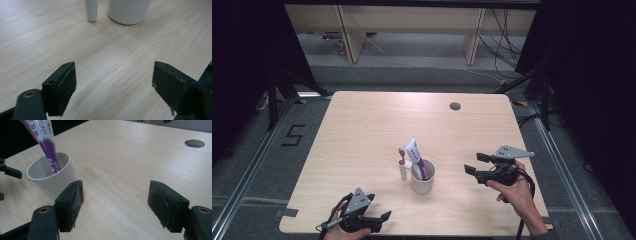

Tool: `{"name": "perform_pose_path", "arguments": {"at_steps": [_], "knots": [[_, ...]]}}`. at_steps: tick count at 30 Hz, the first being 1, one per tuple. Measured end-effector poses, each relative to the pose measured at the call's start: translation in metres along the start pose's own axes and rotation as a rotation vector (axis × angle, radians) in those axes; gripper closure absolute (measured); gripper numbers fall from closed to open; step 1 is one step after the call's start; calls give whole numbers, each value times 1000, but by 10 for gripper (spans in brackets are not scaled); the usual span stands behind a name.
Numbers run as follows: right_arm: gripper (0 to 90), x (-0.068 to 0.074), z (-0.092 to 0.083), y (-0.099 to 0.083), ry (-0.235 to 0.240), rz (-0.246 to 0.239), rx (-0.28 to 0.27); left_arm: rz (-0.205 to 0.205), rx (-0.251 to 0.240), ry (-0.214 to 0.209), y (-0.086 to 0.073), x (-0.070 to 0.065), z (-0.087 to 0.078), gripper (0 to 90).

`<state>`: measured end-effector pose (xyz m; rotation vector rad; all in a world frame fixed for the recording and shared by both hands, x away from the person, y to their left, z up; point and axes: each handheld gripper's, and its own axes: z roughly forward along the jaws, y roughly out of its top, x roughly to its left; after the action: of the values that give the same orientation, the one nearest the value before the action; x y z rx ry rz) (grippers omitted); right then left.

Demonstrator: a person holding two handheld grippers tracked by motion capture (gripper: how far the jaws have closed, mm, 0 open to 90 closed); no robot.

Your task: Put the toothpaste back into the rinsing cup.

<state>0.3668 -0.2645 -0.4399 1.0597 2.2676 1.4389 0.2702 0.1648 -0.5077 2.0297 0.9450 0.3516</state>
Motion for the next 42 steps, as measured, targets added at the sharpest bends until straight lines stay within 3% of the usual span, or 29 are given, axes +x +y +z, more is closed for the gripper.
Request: {"name": "perform_pose_path", "arguments": {"at_steps": [3,4,6,7,10,14,16,17,20,21,22,24,26,27,29,32,36,40,42], "knots": [[292,0,-4,-4,-1,24,6,1,6,-1,-1,1,-1,192],[289,-3,-4,-5,-6,6,-5,-12,-6,-1,-1,0,0,192],[283,-2,-5,-8,-4,31,12,-22,-13,-1,0,0,0,192],[283,-5,-6,-9,-17,2,8,-17,-16,-4,0,0,1,192],[280,-5,-7,-14,-16,4,23,5,9,-3,-1,2,0,192],[278,-3,-8,-19,-13,21,36,-17,-4,1,-1,-1,0,192],[274,-3,-8,-20,-15,0,41,-17,-4,3,-1,-1,0,192],[274,-2,-10,-21,-30,-15,47,4,14,4,-1,1,-1,192],[273,1,-11,-24,-8,22,45,6,13,2,-1,0,-1,192],[271,-1,-13,-25,-15,-10,48,6,7,1,-1,0,0,192],[271,0,-14,-26,-15,16,55,5,6,0,-1,0,0,192],[271,-2,-17,-28,-25,-12,51,5,7,0,-1,0,0,192],[270,-2,-19,-31,-28,7,43,-11,-3,1,-1,-1,0,193],[270,-1,-21,-32,-26,21,54,-1,10,5,-1,-1,-1,192],[269,-4,-23,-34,-36,-1,49,-4,-1,0,-2,-1,-1,193],[266,-2,-26,-39,-26,37,56,-5,-2,3,-2,-1,0,192],[261,-4,-31,-45,-53,-3,56,5,-6,0,-2,-2,0,192],[254,-1,-35,-51,-42,40,87,0,-13,-3,-2,-3,0,192],[248,-2,-37,-53,-50,8,71,0,-12,-3,-2,-3,0,193]]}}
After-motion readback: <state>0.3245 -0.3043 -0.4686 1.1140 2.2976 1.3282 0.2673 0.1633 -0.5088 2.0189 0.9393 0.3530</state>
